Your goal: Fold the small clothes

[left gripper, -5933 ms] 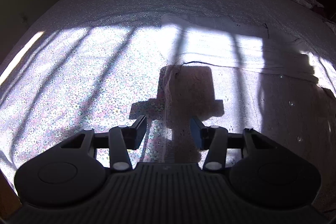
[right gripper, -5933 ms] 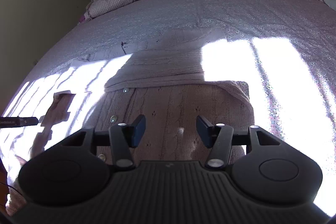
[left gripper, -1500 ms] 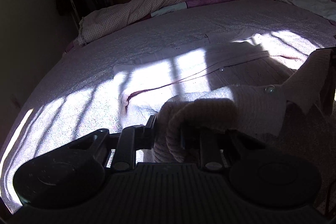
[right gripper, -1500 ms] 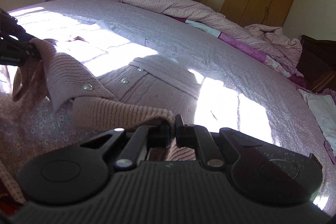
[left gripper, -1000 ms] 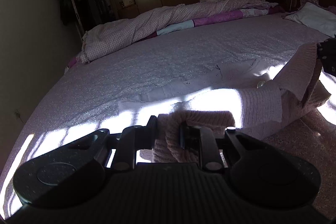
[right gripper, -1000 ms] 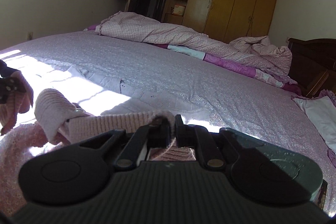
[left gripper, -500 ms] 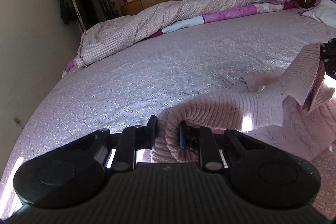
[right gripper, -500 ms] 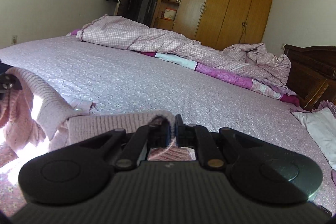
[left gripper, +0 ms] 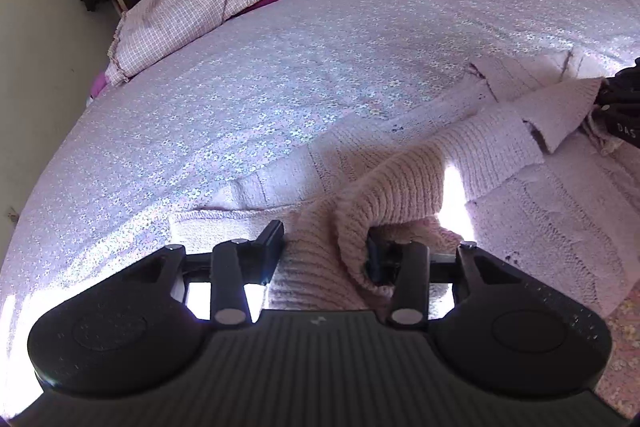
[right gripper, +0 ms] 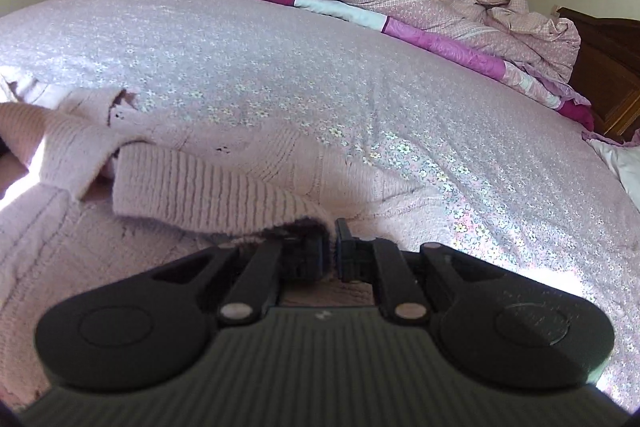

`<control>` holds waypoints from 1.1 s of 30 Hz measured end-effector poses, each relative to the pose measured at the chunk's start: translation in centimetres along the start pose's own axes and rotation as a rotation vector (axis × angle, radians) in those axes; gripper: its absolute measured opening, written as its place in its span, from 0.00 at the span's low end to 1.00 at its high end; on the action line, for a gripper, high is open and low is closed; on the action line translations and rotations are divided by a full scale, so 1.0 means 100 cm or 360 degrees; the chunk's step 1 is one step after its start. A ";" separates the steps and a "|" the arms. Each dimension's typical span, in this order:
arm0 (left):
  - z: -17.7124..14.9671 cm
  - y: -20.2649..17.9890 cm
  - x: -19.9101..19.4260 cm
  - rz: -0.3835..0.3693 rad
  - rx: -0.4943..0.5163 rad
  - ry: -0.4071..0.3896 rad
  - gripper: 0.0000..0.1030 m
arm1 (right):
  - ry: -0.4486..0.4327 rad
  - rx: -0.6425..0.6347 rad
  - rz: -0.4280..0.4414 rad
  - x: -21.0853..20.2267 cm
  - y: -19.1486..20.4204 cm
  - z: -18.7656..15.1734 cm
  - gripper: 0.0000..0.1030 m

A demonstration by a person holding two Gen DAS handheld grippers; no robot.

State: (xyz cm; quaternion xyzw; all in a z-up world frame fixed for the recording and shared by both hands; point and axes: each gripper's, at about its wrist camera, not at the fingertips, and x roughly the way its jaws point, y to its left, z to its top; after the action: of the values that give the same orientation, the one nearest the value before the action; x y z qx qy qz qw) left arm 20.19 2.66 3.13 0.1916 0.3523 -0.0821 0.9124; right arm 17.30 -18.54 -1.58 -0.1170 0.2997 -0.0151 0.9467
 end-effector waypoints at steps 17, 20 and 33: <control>0.043 0.050 -0.028 -0.0202 -0.0138 -0.0110 0.53 | -0.0154 0.0378 0.0159 -0.070 -0.043 -0.001 0.38; 0.060 0.046 0.000 -0.0251 -0.0102 -0.0125 0.53 | -0.0156 0.0403 0.0163 -0.061 -0.044 0.005 0.38; 0.119 0.027 0.119 -0.0496 0.0029 0.0311 0.49 | -0.0063 0.0533 0.0252 -0.038 -0.027 -0.014 0.38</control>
State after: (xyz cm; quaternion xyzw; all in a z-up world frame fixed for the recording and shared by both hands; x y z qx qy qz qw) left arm 37.00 0.07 3.99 0.1500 0.4638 -0.2067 0.8483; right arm 13.49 -21.15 0.06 0.0659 0.2824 0.0122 0.9569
